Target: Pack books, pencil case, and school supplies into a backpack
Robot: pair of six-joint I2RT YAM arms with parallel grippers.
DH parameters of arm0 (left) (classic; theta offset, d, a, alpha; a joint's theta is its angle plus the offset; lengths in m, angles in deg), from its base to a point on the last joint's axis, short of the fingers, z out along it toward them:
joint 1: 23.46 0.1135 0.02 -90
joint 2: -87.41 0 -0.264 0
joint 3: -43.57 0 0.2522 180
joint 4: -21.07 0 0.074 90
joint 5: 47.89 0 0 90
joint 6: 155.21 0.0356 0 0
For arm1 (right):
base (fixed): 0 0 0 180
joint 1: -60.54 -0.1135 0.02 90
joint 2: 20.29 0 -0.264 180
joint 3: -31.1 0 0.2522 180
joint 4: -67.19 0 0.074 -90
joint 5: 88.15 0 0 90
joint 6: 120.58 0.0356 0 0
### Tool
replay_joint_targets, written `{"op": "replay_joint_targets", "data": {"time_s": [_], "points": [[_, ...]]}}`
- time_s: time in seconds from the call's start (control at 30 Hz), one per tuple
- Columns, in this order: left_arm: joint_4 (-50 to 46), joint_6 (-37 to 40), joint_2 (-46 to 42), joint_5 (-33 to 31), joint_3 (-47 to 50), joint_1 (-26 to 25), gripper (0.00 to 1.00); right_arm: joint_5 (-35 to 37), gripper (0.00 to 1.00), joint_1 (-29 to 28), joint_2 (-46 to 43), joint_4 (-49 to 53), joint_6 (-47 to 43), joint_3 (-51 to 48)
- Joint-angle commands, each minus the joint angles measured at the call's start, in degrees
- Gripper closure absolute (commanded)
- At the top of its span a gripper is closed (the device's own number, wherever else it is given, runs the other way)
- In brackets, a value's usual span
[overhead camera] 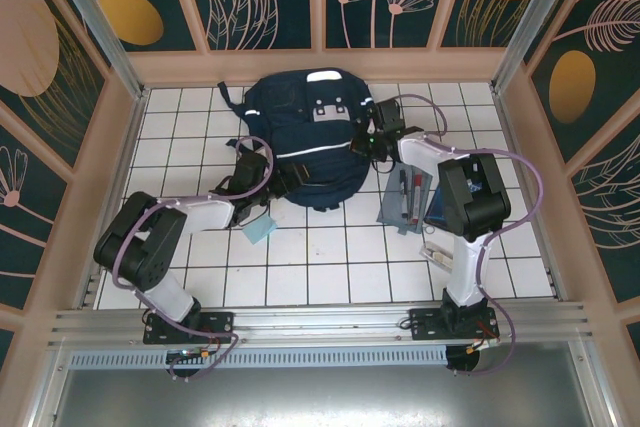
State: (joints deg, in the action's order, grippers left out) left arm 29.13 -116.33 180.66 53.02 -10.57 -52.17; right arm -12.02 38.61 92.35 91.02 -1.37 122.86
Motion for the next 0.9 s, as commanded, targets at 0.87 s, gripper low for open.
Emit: {"op": "replay_joint_targets", "data": {"time_s": [0.87], "points": [[8.9,-21.7,-5.6,-7.4,-1.0,-0.6,0.01,-21.1,1.00,3.3,-2.7,0.5,6.9,16.7]]}}
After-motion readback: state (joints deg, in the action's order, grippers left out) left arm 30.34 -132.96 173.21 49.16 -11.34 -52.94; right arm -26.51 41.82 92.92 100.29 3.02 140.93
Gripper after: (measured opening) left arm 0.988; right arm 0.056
